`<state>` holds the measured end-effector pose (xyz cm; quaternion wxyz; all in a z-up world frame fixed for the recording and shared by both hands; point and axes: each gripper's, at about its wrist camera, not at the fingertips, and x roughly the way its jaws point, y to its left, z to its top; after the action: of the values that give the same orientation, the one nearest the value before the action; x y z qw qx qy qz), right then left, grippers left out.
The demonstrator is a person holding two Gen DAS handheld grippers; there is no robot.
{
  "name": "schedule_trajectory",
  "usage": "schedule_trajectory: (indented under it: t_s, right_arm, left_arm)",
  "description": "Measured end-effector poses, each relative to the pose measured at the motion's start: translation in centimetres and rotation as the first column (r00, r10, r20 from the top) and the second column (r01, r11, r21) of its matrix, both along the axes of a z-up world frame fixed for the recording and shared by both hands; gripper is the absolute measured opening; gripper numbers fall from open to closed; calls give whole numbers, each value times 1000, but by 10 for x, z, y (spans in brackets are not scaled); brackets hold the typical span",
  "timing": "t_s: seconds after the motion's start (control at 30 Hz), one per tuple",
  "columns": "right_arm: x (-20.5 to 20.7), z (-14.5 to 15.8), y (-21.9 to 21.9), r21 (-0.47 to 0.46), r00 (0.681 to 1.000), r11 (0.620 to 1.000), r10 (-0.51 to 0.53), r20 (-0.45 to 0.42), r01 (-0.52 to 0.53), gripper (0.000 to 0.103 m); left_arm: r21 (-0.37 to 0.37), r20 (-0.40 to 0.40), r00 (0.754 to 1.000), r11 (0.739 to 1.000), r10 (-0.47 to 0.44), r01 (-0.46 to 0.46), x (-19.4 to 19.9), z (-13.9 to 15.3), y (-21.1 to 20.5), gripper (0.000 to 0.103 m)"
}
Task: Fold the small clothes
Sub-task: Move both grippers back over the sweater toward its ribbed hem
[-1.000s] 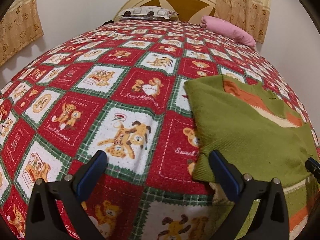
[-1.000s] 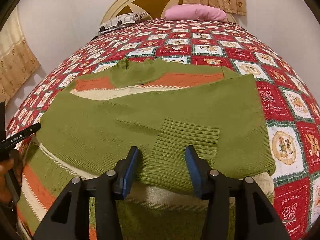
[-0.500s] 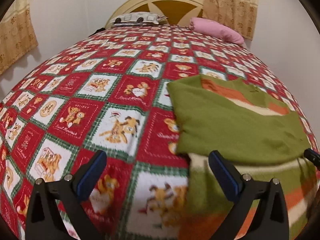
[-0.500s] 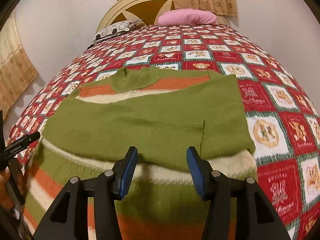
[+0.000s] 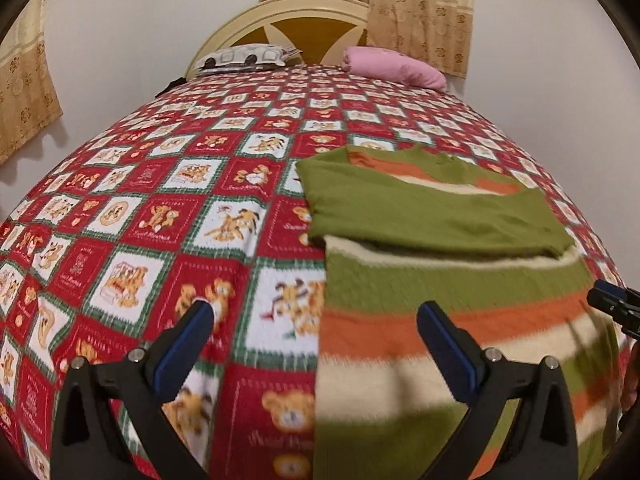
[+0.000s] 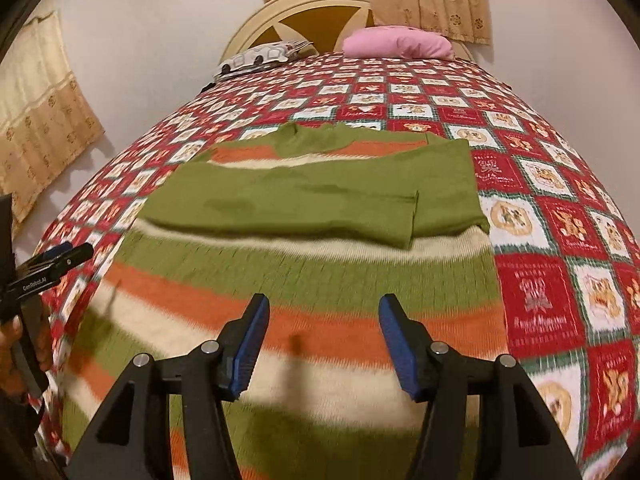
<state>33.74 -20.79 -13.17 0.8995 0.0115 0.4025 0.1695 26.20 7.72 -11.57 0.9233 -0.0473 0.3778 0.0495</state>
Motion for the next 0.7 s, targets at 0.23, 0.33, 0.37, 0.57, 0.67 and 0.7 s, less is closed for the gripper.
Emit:
schedule_trajectory:
  t_s: [0.23, 0.33, 0.37, 0.57, 0.67, 0.7]
  right_arm:
    - [-35, -2, 0, -12, 1000, 1000, 24, -5, -24, 58]
    - [-51, -10, -1, -26, 999, 999, 30, -16, -30, 59]
    - [-56, -13, -2, -24, 999, 999, 29, -21, -30, 59]
    - [-84, -26, -2, -29, 998, 999, 41, -40, -42, 59]
    - [-98, -30, -5, -25, 999, 999, 41, -35, -42, 59]
    - [-103, -31, -7, -19, 999, 999, 39, -36, -39, 59]
  left_arm:
    - [0, 9, 999, 999, -44, 44, -34, 0, -12, 103]
    - [-3, 6, 998, 998, -59, 59, -47, -4, -18, 103]
    - [-3, 4, 998, 998, -61, 61, -51, -6, -18, 103]
    - [-4, -19, 997, 997, -77, 77, -73, -17, -24, 103]
    - [2, -32, 996, 996, -87, 87, -83, -23, -26, 103]
    - [1, -35, 995, 996, -88, 88, -87, -24, -27, 103]
